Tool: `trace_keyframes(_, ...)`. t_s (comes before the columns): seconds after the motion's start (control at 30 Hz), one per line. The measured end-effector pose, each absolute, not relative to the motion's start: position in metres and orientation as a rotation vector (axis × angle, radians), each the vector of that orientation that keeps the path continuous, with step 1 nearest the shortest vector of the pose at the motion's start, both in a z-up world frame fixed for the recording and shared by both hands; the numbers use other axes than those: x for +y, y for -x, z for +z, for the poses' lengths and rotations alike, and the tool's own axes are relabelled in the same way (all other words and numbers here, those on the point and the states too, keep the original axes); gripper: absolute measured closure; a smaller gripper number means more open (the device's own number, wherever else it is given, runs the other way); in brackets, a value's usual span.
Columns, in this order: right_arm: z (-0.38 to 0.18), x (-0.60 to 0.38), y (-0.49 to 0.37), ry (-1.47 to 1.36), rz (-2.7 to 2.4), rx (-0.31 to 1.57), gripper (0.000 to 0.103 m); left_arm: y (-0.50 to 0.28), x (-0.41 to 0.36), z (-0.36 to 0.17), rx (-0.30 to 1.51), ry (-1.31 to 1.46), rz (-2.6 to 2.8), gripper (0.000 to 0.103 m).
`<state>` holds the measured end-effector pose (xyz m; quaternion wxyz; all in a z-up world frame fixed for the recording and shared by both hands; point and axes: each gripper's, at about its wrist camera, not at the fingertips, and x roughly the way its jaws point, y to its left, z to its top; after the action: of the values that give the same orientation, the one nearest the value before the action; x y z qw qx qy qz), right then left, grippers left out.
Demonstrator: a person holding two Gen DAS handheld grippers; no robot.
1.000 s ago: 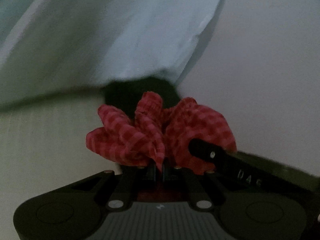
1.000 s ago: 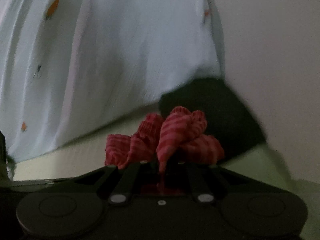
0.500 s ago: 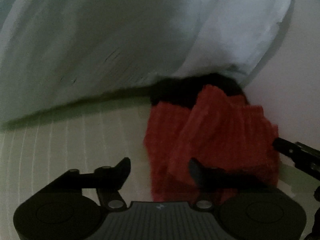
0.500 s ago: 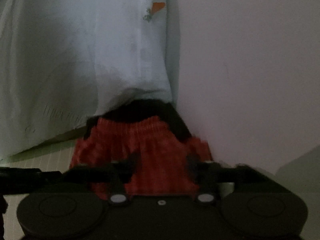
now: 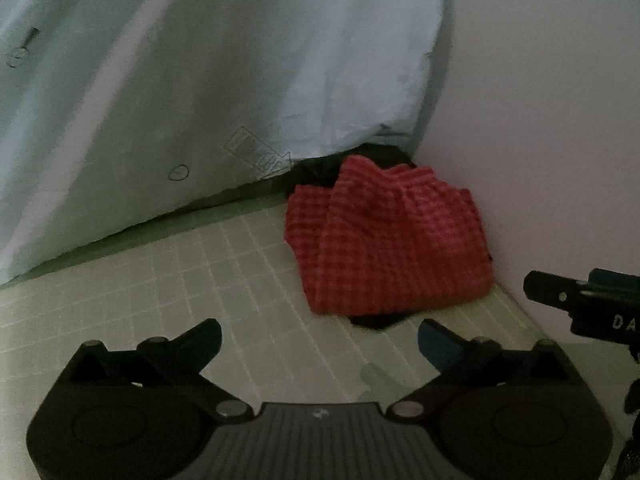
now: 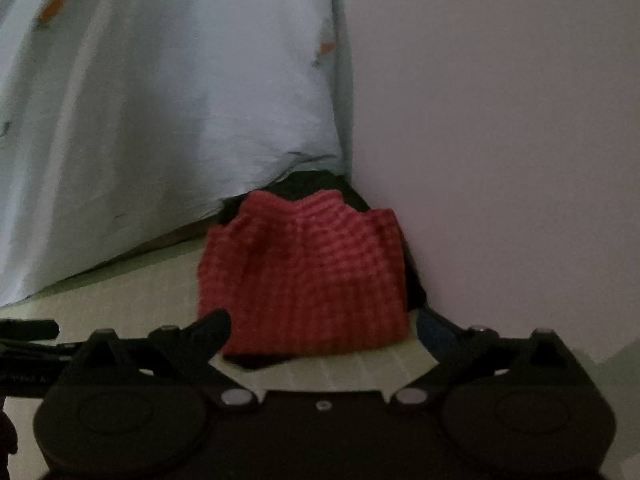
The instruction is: Fold clothes
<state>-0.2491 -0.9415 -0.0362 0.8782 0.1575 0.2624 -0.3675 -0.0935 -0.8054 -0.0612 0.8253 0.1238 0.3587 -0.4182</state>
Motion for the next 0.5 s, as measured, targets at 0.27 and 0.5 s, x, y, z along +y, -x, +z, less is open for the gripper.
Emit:
trace_keyframes(0.27,-0.042,-0.865,0.294,-0.289,-0.776,0.589,0.000,0.146,-0.745,-0.056,0.714,-0.287,-0.920,0.000)
trace_keyframes(0.5,-0.049,-0.839,0.320,-0.327,-0.800,0.622,0.000,0.173,-0.713,-0.059,0.709,-0.315,-0.945,0.000)
